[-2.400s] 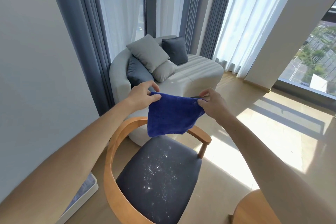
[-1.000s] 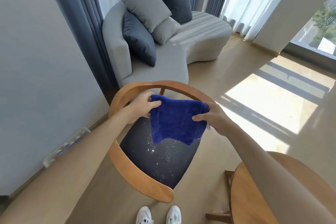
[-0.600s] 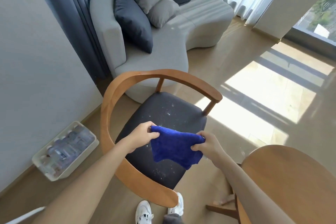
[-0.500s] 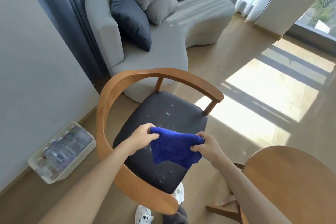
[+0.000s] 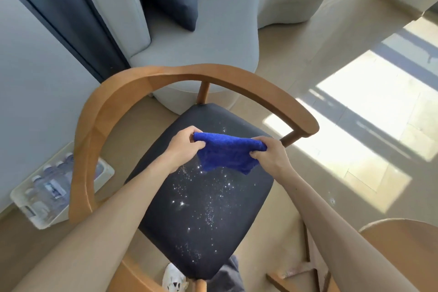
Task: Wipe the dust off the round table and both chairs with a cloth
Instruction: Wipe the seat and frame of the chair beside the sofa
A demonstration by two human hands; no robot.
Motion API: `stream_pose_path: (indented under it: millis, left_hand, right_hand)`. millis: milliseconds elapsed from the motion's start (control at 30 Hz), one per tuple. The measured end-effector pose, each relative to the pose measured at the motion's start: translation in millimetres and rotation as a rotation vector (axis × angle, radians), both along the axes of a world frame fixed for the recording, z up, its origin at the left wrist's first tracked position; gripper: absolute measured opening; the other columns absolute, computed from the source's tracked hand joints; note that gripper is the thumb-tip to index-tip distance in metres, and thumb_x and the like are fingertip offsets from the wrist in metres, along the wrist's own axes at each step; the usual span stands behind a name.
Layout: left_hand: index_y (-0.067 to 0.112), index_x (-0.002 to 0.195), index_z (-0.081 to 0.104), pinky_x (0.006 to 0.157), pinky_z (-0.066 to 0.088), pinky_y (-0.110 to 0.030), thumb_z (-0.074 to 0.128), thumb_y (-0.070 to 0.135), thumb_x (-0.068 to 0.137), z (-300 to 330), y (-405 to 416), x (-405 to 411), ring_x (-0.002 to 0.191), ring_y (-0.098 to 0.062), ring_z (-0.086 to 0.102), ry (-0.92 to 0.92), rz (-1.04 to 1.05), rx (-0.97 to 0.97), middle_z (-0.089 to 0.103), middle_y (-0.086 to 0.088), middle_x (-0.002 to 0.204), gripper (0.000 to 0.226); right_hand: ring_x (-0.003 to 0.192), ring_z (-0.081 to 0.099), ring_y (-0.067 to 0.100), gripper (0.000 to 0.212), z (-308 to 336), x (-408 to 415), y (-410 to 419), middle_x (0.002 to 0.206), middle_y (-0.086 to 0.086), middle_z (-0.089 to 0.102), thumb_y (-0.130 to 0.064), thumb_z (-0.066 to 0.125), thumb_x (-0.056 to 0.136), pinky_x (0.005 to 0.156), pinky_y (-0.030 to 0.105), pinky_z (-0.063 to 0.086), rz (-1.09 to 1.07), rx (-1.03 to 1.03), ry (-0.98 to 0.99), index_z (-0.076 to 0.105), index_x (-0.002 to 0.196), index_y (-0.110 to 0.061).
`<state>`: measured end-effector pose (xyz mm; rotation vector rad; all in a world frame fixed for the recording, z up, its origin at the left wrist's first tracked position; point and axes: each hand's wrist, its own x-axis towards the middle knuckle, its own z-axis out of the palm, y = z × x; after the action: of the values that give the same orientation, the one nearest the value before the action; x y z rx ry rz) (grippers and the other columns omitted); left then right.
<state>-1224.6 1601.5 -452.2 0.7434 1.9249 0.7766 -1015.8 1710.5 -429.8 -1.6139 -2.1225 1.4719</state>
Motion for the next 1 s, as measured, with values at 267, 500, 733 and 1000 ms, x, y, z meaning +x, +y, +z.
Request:
stream_pose_path:
  millis: [267,500,733,1000]
  left_hand:
    - [0.036,0.084,0.060,0.071,0.044,-0.021,0.062,0.011,0.080,-20.1,88.4,-33.7,0.084,-0.002,0.058,0.220,0.123,0.173,0.064,0.020,0.085,0.025]
    - [0.014,0.101,0.063,0.083,0.029,-0.013,0.062,0.000,0.082,-102.5,59.6,-30.9,0.105,-0.014,0.050,0.481,-0.185,0.036,0.061,0.005,0.106,0.023]
    - [0.015,0.105,0.058,0.093,0.040,-0.026,0.047,-0.005,0.081,-141.2,36.5,-18.4,0.112,-0.011,0.042,0.471,-0.387,-0.129,0.050,0.013,0.118,0.033]
    - [0.008,0.093,0.064,0.090,0.044,-0.031,0.047,-0.008,0.078,-97.7,52.9,-37.4,0.108,-0.018,0.050,0.570,-0.138,0.123,0.062,0.002,0.109,0.028]
  right_hand:
    - [0.086,0.061,0.014,0.033,-32.3,-42.9,84.6,0.091,-0.006,0.071,-0.002,0.056,0.080,0.074,0.025,0.045,0.014,0.244,0.031,0.071,0.098,-0.025]
    - [0.112,0.059,0.016,0.043,-118.5,-37.8,75.6,0.116,-0.004,0.068,0.004,0.057,0.078,0.095,0.018,0.034,0.299,0.252,-0.100,0.070,0.112,-0.018]
    - [0.126,0.044,0.016,0.040,-162.3,-29.9,51.4,0.124,-0.007,0.058,-0.008,0.057,0.077,0.109,0.016,0.013,0.529,0.331,-0.240,0.071,0.114,-0.016]
    - [0.144,0.020,0.039,0.057,-169.4,-93.9,49.2,0.155,0.010,0.031,-0.051,0.061,0.084,0.112,0.058,0.019,0.443,0.544,-0.270,0.054,0.136,-0.029]
